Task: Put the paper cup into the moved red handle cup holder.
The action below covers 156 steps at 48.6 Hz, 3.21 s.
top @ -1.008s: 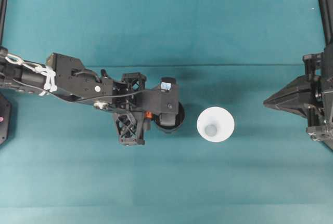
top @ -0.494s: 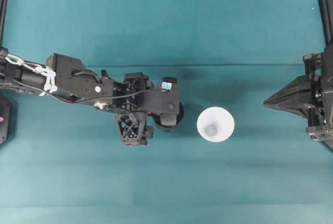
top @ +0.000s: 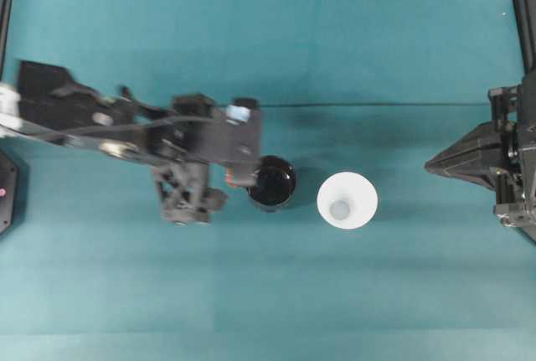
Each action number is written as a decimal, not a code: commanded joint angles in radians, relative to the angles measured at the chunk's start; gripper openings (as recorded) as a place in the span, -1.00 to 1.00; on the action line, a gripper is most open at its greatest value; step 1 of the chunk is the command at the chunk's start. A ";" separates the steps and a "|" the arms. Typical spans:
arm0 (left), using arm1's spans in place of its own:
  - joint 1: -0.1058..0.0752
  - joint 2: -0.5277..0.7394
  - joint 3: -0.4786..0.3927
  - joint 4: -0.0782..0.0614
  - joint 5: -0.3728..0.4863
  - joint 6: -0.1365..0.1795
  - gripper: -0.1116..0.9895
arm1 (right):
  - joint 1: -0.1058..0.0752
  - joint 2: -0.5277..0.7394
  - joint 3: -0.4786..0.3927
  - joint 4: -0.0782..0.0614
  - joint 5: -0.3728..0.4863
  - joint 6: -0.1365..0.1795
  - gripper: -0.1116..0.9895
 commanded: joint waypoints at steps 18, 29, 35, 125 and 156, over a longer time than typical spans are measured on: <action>-0.003 -0.244 0.110 0.003 0.002 0.006 0.90 | -0.002 0.006 -0.020 0.003 0.020 0.011 -0.94; -0.008 -0.275 0.127 0.002 0.002 0.006 0.90 | -0.011 0.006 -0.025 0.003 0.021 0.012 -0.93; -0.008 -0.276 0.129 0.003 0.002 0.006 0.90 | -0.025 0.012 -0.049 0.015 0.031 0.026 -0.92; -0.008 -0.328 0.195 0.002 -0.002 -0.012 0.89 | -0.075 0.851 -0.385 0.029 0.181 0.258 0.81; -0.006 -0.327 0.195 0.003 -0.002 -0.009 0.89 | -0.048 0.853 -0.419 0.095 0.193 0.255 -0.95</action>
